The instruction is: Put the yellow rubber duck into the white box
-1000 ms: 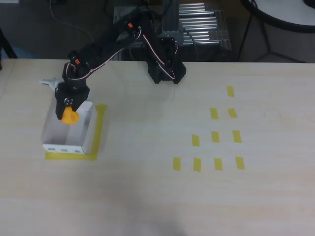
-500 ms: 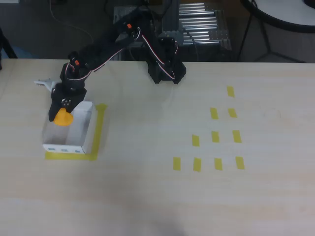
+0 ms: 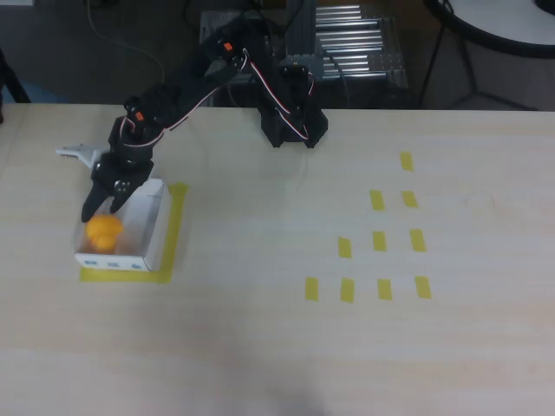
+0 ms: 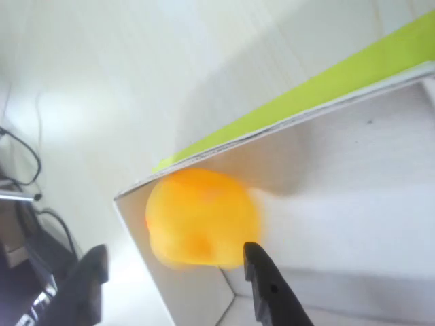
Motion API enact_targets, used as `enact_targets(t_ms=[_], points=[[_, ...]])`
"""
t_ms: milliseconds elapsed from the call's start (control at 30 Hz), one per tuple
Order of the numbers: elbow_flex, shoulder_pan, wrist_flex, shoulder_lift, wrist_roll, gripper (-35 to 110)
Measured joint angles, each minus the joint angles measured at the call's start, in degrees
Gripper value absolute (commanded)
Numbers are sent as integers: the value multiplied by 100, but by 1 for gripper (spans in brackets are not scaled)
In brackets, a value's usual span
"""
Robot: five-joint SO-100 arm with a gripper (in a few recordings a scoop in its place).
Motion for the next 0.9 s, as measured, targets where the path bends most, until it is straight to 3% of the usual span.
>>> enact_targets(t_ms=[567, 667, 767, 900], points=[[536, -281, -193, 501, 290, 32], [457, -431, 299, 1063, 536, 21], [44, -668, 1099, 1687, 677, 1], [-650, -1125, 1925, 2804, 976, 0]])
